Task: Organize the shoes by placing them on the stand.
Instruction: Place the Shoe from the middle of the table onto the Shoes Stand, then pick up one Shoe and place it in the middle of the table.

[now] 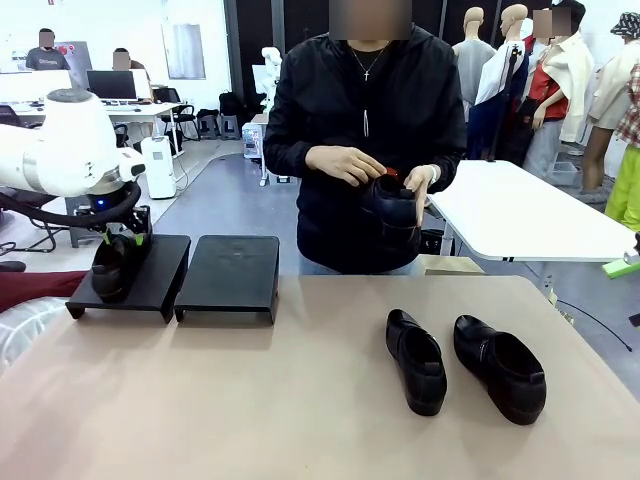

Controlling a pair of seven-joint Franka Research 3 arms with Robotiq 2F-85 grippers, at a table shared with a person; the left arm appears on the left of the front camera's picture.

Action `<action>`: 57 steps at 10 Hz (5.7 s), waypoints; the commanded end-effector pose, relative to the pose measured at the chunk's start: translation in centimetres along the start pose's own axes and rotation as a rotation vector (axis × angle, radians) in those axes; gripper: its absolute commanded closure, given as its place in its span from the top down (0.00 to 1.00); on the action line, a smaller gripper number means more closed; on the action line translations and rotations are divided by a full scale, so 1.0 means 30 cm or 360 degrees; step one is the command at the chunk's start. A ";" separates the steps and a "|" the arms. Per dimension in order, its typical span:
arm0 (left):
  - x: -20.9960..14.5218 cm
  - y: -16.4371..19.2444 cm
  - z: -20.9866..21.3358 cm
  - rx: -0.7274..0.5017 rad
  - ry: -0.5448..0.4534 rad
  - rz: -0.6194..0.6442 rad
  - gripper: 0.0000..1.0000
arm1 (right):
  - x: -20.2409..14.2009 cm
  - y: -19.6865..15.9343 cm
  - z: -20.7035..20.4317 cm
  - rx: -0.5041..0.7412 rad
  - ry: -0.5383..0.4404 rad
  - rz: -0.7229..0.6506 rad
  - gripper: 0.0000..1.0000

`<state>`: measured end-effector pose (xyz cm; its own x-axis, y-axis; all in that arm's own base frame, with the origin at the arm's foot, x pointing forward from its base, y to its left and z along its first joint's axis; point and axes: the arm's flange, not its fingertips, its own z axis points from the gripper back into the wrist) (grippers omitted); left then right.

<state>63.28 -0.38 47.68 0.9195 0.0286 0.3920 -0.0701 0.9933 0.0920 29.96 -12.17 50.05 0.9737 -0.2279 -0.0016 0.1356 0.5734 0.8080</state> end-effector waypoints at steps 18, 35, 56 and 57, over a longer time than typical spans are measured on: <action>-0.612 0.436 0.347 -0.1623 0.0128 -0.1128 1.00 | -0.001 0.009 0.008 0.0004 0.0006 -0.0020 1.00; -0.612 0.436 0.347 -0.1623 0.0128 -0.1128 1.00 | -0.179 -0.272 0.729 -0.0060 -0.0348 -0.0254 1.00; -0.612 0.436 0.347 -0.1623 0.0128 -0.1128 1.00 | -0.084 0.513 -0.930 -0.0791 0.0114 0.0381 1.00; -0.612 0.436 0.347 -0.1623 0.0128 -0.1128 1.00 | -0.043 0.490 -1.006 -0.0856 0.0065 0.0357 1.00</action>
<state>41.61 10.75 50.92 0.6506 -0.5741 0.4972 0.7557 0.4242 -0.4989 34.17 19.53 45.40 0.9952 0.0227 0.0947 -0.0584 0.9173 0.3940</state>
